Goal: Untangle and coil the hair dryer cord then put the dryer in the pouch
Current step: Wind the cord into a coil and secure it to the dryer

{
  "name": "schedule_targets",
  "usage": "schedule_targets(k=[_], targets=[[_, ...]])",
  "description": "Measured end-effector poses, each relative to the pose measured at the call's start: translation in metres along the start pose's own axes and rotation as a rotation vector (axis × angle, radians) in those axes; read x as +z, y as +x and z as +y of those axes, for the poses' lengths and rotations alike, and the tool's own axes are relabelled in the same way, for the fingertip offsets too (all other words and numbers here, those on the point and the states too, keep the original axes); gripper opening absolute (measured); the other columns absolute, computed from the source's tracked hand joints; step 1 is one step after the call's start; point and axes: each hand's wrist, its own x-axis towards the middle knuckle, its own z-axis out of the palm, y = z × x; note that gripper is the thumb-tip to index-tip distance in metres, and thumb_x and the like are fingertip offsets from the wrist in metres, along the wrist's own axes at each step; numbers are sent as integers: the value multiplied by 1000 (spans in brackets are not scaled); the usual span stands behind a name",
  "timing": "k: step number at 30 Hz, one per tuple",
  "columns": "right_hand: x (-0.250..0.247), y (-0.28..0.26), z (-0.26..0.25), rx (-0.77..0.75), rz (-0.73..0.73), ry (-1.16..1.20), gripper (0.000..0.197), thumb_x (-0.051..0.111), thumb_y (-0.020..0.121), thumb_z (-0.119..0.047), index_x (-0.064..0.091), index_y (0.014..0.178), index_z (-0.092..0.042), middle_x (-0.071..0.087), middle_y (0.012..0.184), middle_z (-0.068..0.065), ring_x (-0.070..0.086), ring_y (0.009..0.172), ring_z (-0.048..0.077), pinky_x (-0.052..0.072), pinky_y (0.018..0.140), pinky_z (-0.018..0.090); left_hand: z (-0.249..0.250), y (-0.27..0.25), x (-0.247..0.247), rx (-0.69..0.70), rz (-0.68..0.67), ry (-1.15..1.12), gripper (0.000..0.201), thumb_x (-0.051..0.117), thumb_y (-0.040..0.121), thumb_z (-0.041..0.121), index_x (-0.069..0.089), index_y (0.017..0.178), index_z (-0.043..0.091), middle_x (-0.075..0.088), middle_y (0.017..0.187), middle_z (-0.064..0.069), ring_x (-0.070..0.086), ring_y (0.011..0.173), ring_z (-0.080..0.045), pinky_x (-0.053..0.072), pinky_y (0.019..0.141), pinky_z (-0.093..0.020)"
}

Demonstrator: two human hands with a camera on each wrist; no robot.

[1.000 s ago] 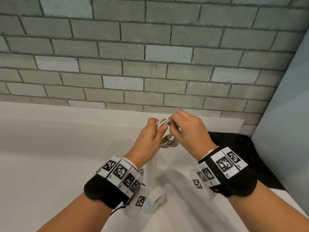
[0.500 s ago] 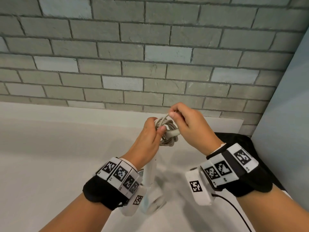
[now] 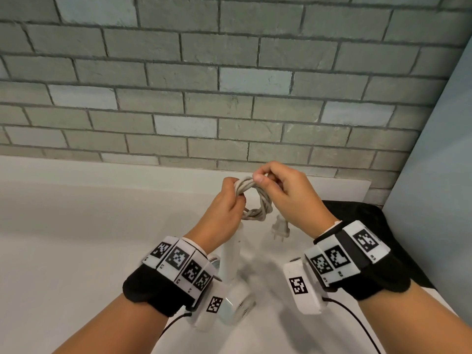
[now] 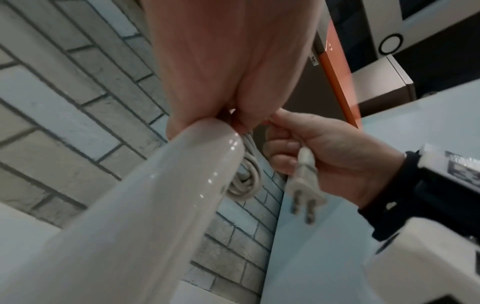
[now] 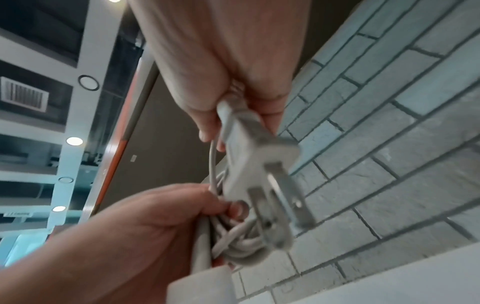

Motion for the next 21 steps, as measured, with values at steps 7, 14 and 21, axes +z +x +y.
schedule_targets(k=[7, 14, 21], targets=[[-27, -12, 29, 70, -284, -128, 12, 58, 86, -22, 65, 83, -12, 52, 74, -6, 47, 66, 4, 36, 63, 12, -4, -1, -10, -135, 14, -278, 11, 41, 93, 9, 43, 92, 20, 47, 78, 4, 48, 69, -5, 44, 66, -18], [-20, -15, 49, -90, 66, -433, 26, 43, 90, -25, 62, 93, -7, 58, 87, 11, 56, 75, 26, 46, 67, 38, -3, -1, -8, -51, -74, -190, 15, 45, 93, 22, 47, 79, 19, 47, 70, 2, 46, 53, 5, 41, 55, -9], [4, -13, 41, 188, 82, 327, 13, 43, 94, -11, 56, 93, -8, 59, 74, 2, 52, 61, 9, 47, 57, 21, -3, -3, -9, -59, -65, -231, 17, 43, 94, 23, 47, 78, 18, 47, 71, 2, 47, 63, -5, 42, 59, -12]])
